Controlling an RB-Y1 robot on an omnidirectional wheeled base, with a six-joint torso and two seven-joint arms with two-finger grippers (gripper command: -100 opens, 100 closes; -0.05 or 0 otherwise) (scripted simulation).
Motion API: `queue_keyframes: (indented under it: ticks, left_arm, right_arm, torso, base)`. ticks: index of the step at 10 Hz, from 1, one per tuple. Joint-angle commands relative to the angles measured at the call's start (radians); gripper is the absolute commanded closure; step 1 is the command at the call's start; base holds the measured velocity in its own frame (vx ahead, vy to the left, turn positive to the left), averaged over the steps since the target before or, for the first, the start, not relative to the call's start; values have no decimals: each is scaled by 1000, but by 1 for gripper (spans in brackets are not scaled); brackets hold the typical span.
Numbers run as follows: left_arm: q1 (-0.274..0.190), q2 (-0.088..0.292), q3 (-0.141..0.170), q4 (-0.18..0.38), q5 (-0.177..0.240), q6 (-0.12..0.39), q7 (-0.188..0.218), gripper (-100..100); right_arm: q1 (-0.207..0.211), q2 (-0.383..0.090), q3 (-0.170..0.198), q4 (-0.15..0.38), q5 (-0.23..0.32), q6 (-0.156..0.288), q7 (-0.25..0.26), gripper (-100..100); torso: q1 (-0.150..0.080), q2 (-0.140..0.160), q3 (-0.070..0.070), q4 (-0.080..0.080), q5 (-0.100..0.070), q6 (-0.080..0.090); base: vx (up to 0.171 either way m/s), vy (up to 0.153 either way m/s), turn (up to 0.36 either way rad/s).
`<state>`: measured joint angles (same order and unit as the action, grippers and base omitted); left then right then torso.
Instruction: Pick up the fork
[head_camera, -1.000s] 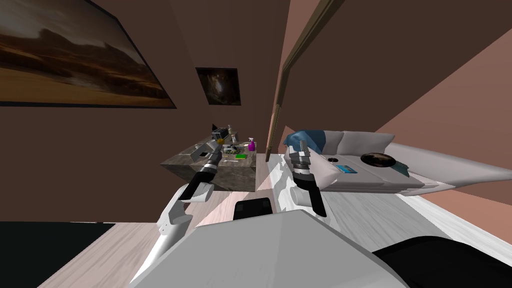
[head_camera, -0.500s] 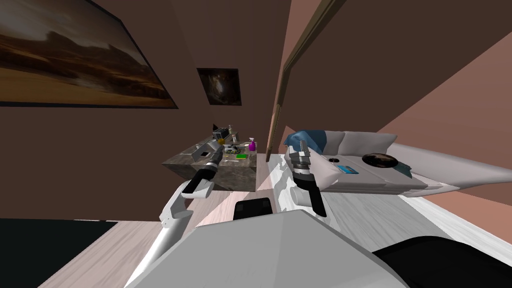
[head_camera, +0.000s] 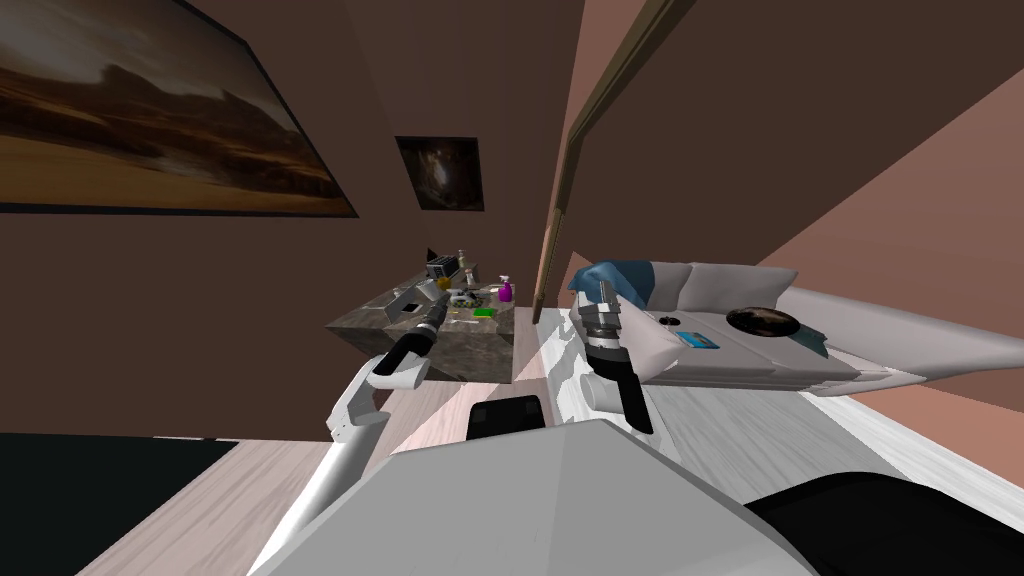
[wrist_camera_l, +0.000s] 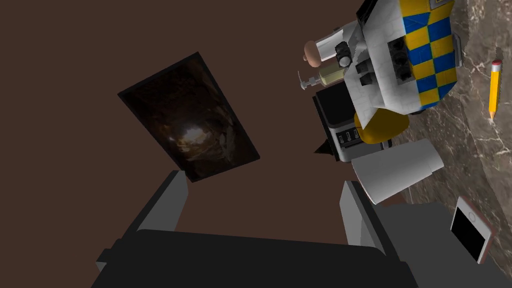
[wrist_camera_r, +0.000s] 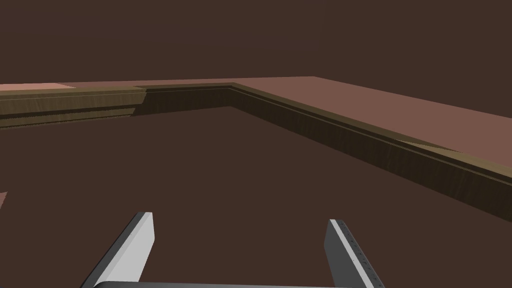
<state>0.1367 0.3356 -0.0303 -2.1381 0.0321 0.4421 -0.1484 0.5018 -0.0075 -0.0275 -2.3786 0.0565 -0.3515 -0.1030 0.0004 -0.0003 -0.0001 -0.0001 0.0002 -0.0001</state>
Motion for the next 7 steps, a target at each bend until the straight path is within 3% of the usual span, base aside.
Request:
queue_keyframes:
  ticks: [1,3,4,6,7]
  left_arm:
    - [-35,12,4,35,2,50,0,-100]
    - [-35,12,4,35,2,98,0,-100]
    - [-70,20,8,67,2,127,-1,-100]
    - [-70,20,8,67,2,184,-1,-100]
    - [-105,26,13,100,2,217,0,-100]
  right_arm:
    - [0,0,0,0,0,0,0,0]
    - [0,0,0,0,0,0,0,0]
    - [0,0,0,0,0,0,0,0]
    - [0,0,0,0,0,0,0,0]
    - [0,0,0,0,0,0,0,0]
  torso:
    - [0,0,0,0,0,0]
    - [0,0,0,0,0,0]
    - [0,0,0,0,0,0]
    - [0,-1,0,0,0,0]
    - [0,0,0,0,0,0]
  base:
    - [4,14,17]
    - [5,11,3]
    - [9,13,13]
    - [7,12,0]
    - [10,14,10]
